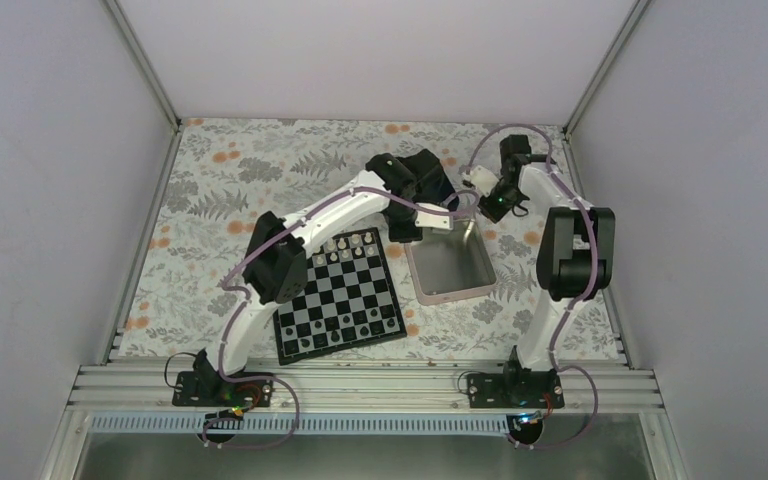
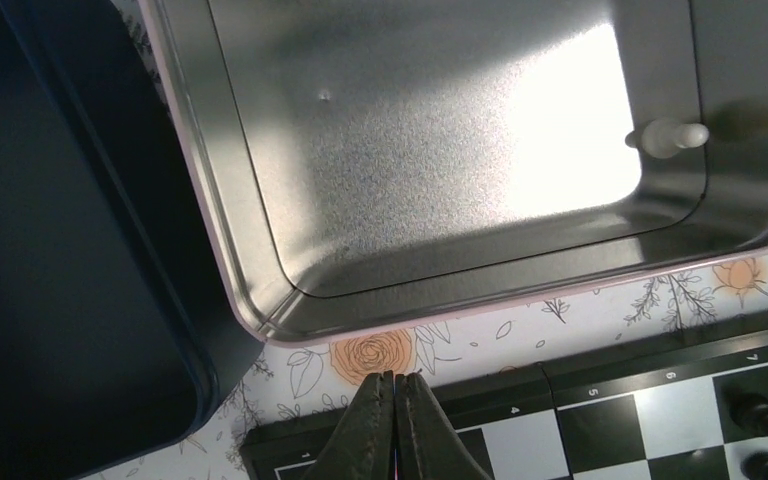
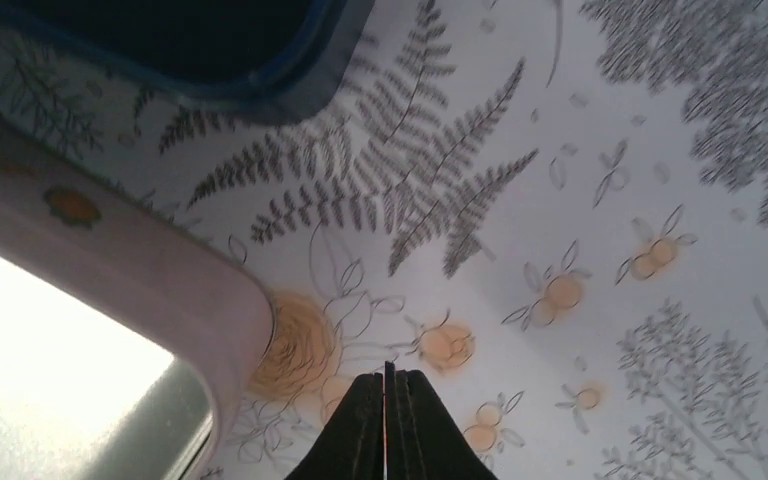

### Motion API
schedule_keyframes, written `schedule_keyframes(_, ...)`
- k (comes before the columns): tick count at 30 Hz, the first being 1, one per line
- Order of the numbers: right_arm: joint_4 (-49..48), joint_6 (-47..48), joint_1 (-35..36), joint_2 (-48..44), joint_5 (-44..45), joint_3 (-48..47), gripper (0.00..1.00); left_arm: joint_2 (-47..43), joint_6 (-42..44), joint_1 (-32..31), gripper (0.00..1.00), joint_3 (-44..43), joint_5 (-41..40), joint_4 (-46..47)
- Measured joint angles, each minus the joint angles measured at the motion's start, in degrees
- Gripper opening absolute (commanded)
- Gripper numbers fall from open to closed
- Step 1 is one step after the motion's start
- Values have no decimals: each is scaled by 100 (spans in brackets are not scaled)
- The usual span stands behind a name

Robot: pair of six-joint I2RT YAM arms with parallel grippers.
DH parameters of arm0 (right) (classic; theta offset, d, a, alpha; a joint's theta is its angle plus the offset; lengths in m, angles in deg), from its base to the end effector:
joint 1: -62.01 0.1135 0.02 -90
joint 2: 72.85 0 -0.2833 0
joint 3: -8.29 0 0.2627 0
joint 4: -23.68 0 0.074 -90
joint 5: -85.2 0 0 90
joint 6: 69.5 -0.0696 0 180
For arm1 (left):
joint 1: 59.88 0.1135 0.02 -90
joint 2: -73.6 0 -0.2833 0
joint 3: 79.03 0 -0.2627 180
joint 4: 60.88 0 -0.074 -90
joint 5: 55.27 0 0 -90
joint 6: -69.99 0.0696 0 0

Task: Set up the chess pieces on the board
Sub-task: Adjust the storage box at the center of the board.

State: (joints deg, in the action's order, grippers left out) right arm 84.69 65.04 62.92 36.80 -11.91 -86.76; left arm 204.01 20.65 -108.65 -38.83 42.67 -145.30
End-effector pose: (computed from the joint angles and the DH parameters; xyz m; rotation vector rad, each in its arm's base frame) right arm 0.4049 0.0150 0.1755 -1.1266 2.6317 0.0308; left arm 0.3221 -0.3822 0.2340 2.0467 2.0298 -0.2263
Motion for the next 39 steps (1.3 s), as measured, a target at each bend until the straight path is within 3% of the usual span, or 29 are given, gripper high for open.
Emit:
schedule_keyframes(9, 46, 46, 24, 393, -452, -588, 4, 214, 4, 2, 2, 136, -133, -52)
schedule_keyframes(27, 278, 173, 208, 612, -568, -378, 4, 920, -39, 20, 2, 20, -284, -138)
schedule_keyframes(39, 413, 238, 205, -249, -531, 824, 4, 1661, -203, 39, 2, -1558, -299, -313)
